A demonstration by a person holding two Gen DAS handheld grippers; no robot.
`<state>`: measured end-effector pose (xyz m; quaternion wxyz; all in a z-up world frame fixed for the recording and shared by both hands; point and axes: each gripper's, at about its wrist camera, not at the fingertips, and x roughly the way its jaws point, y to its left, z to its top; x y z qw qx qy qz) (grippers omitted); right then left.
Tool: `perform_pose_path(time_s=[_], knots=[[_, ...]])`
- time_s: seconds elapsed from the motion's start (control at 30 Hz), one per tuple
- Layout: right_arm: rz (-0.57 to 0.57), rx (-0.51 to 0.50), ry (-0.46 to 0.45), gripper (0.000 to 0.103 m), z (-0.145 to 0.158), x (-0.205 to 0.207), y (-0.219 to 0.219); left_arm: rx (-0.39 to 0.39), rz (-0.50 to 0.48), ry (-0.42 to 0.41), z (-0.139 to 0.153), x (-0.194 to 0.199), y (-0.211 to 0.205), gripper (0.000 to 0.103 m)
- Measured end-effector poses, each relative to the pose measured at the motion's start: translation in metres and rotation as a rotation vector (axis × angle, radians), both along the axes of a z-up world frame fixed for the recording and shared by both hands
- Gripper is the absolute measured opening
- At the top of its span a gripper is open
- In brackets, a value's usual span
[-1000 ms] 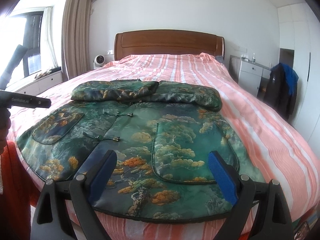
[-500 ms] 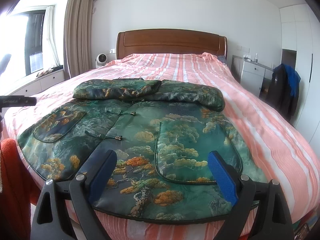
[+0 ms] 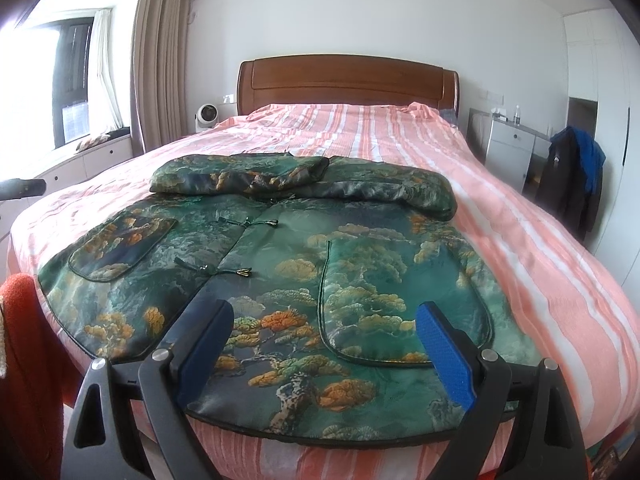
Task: Fold large clothes
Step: 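Move both tools toward the hem of the green jacket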
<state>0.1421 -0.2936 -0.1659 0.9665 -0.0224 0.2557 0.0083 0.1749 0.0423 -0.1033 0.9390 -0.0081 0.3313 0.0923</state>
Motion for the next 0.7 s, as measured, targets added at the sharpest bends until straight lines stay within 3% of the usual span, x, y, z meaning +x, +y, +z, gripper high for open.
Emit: perform_pose_path(time_s=[0.5,0.7], knots=[[0.002,-0.005,0.006,0.092,-0.002,0.001,0.001,-0.027,0.0,0.116,-0.025,0.012,0.012,0.102],[-0.01,0.023,0.006,0.092,-0.001,0.0,-0.005,-0.025,-0.044,0.235,-0.047,0.025,0.01,0.102]])
